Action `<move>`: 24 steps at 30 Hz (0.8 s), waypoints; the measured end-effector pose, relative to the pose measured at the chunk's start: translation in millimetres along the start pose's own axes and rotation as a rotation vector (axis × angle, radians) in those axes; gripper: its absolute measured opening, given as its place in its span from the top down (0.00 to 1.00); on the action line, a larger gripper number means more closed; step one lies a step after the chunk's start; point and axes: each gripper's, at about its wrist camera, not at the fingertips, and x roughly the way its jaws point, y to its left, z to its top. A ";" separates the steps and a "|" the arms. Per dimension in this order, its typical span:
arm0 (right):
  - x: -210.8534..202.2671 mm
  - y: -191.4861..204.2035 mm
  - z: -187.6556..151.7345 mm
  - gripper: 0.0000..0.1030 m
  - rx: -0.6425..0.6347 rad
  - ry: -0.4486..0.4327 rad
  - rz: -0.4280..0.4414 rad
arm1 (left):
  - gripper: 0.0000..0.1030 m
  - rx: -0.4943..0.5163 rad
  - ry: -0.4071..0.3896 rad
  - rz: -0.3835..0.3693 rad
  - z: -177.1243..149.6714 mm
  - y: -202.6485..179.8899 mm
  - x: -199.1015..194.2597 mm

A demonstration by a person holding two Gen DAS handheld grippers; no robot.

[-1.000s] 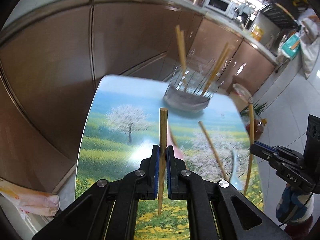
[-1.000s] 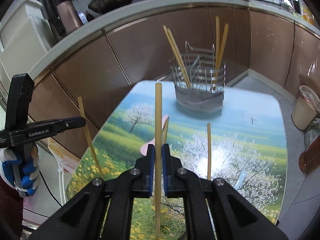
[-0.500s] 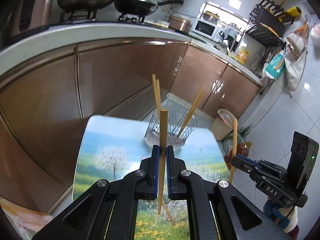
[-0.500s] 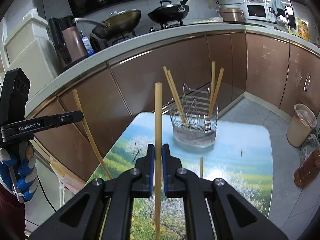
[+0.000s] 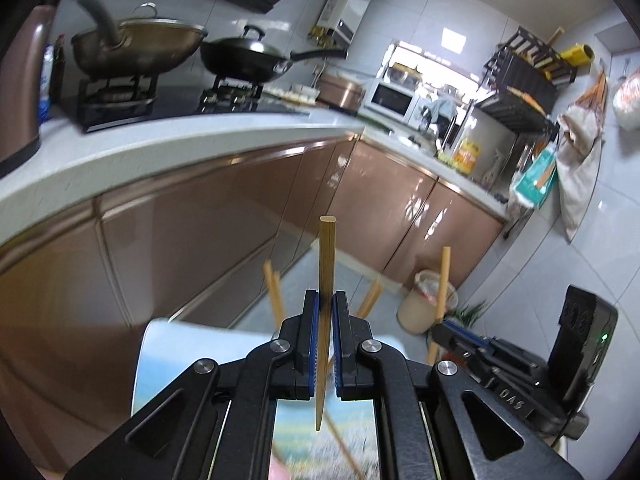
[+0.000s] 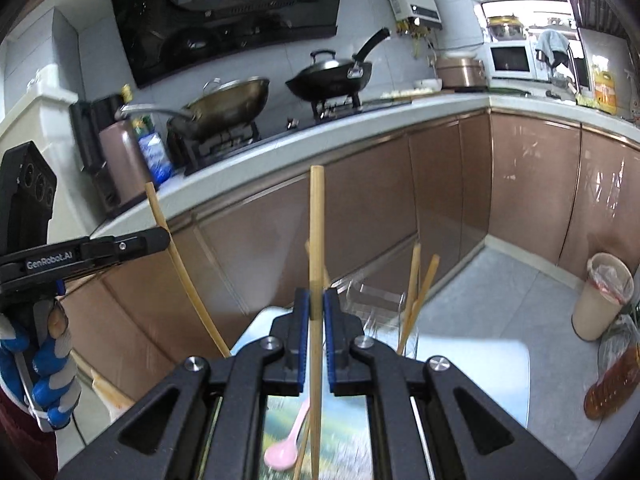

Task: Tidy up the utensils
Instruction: 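Lower the chopsticks into the wire holder and open both tools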

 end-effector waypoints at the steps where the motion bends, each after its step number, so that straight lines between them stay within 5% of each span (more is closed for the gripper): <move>1: 4.3 -3.0 4.8 0.94 0.004 -0.011 0.000 | 0.94 -0.001 -0.010 -0.004 6.6 -0.9 6.4; 11: 67.2 -31.9 29.7 0.94 -0.025 -0.158 -0.025 | 0.94 0.014 -0.074 0.022 20.7 7.0 85.9; 24: 136.4 -40.6 -38.8 0.93 -0.134 -0.190 -0.090 | 0.94 0.017 -0.127 0.045 -38.9 24.1 152.3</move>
